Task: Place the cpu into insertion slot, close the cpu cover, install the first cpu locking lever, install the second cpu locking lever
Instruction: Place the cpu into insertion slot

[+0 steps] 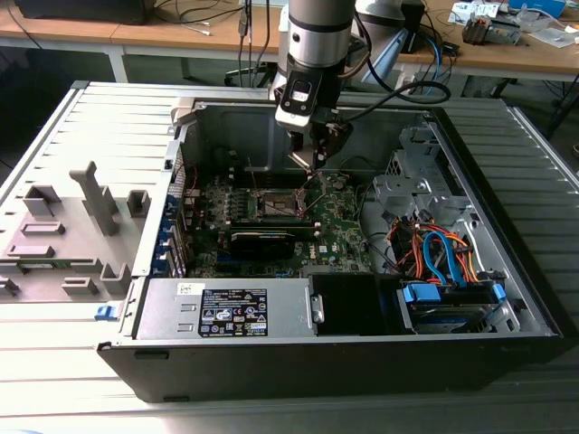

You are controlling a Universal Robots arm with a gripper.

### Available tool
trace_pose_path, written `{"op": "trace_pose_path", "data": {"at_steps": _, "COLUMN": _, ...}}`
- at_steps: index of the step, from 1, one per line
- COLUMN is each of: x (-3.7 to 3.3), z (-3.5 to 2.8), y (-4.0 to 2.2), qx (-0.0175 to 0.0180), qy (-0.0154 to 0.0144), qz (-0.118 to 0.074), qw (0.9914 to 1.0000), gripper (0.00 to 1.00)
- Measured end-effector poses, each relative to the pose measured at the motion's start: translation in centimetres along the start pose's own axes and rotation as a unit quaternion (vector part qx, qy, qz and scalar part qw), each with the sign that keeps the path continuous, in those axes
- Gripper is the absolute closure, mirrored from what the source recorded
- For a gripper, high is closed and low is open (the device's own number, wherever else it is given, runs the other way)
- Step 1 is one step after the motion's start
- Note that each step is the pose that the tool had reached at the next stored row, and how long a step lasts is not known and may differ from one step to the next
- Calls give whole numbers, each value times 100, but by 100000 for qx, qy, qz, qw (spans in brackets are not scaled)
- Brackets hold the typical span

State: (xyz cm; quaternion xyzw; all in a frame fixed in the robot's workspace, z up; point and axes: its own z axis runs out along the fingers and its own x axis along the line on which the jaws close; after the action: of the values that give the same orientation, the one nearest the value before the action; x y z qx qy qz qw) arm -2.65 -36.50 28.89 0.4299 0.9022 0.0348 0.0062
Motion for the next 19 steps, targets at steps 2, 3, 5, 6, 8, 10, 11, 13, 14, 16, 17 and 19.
{"op": "trace_pose_path", "data": {"at_steps": 2, "x": 0, "z": 2, "y": 0, "qx": -3, "qy": -5, "qz": 65, "qw": 100000, "gripper": 45}}
{"op": "trace_pose_path", "data": {"at_steps": 3, "x": 0, "z": 2, "y": 0, "qx": -5, "qy": -7, "qz": 86, "qw": 100000, "gripper": 45}}
{"op": "trace_pose_path", "data": {"at_steps": 5, "x": 0, "z": 3, "y": 0, "qx": -4, "qy": -11, "qz": 139, "qw": 100000, "gripper": 45}}
{"op": "trace_pose_path", "data": {"at_steps": 6, "x": 0, "z": 4, "y": 0, "qx": -5, "qy": -13, "qz": 172, "qw": 100000, "gripper": 45}}
{"op": "trace_pose_path", "data": {"at_steps": 8, "x": 0, "z": 5, "y": 0, "qx": -6, "qy": -15, "qz": 221, "qw": 100000, "gripper": 45}}
{"op": "trace_pose_path", "data": {"at_steps": 10, "x": 0, "z": 6, "y": 0, "qx": -8, "qy": -19, "qz": 267, "qw": 100000, "gripper": 45}}
{"op": "trace_pose_path", "data": {"at_steps": 11, "x": 0, "z": 7, "y": 0, "qx": -9, "qy": -20, "qz": 295, "qw": 100000, "gripper": 45}}
{"op": "trace_pose_path", "data": {"at_steps": 13, "x": 0, "z": 9, "y": -1, "qx": -12, "qy": -25, "qz": 352, "qw": 99999, "gripper": 45}}
{"op": "trace_pose_path", "data": {"at_steps": 14, "x": 0, "z": 9, "y": -1, "qx": -10, "qy": -25, "qz": 381, "qw": 99999, "gripper": 45}}
{"op": "trace_pose_path", "data": {"at_steps": 16, "x": 0, "z": 10, "y": -1, "qx": -9, "qy": -30, "qz": 436, "qw": 99999, "gripper": 45}}
{"op": "trace_pose_path", "data": {"at_steps": 17, "x": 0, "z": 11, "y": -1, "qx": -10, "qy": -33, "qz": 476, "qw": 99999, "gripper": 45}}
{"op": "trace_pose_path", "data": {"at_steps": 19, "x": 0, "z": 12, "y": -1, "qx": -12, "qy": -35, "qz": 528, "qw": 99999, "gripper": 45}}
